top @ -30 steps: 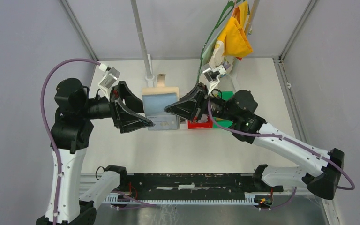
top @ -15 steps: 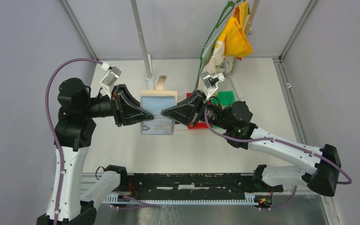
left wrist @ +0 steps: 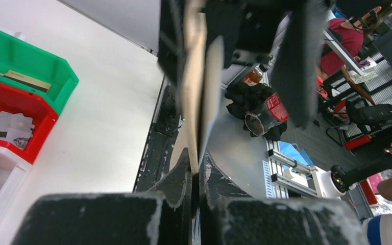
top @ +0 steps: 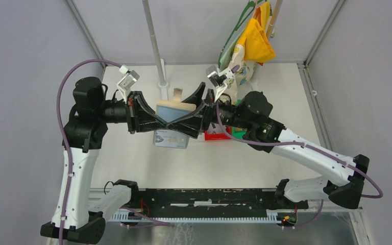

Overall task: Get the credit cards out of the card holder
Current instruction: Remove the credit card from the card holder.

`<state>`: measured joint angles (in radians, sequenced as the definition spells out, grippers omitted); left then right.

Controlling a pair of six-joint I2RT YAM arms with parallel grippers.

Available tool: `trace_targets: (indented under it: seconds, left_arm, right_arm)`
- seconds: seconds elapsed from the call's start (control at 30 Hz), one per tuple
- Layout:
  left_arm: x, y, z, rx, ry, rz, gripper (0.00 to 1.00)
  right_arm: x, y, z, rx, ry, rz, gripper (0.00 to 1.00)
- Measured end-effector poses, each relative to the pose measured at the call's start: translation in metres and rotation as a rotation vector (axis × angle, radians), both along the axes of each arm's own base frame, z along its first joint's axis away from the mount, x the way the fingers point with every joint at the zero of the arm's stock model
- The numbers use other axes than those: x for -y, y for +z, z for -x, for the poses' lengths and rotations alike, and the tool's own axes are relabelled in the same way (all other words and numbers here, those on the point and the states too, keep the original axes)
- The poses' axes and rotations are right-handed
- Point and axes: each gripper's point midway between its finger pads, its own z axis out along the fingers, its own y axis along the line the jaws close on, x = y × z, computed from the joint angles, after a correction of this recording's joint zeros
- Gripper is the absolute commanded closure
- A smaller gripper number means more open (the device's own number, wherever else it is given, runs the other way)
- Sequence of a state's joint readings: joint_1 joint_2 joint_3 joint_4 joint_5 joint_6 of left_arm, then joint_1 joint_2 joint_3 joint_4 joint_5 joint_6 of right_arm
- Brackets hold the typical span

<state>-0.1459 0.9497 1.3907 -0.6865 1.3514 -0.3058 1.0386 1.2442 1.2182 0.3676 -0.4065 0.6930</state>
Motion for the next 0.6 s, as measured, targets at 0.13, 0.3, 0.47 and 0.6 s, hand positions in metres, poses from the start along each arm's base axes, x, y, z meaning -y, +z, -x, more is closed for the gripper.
trace_targets:
  seconds: [0.13,0.3,0.47,0.6]
  left_arm:
    - [0.000,-0.006,0.003,-0.018,-0.034,-0.007,0.98]
    - [-0.001,-0.005,0.009,0.005,-0.052,-0.007,0.98]
    - [-0.002,-0.003,0.012,0.008,-0.054,-0.008,0.98]
    - [-0.002,-0.001,0.016,0.007,-0.072,-0.001,0.98]
  right_arm:
    - [0.000,0.018,0.000,0.117,-0.008,0.073,0.43]
    - [0.006,0.009,-0.004,0.215,-0.007,0.214,0.45]
    - [0.011,-0.006,-0.007,0.258,0.031,0.320,0.48]
    - [0.008,-0.009,-0.007,0.283,0.074,0.354,0.61]
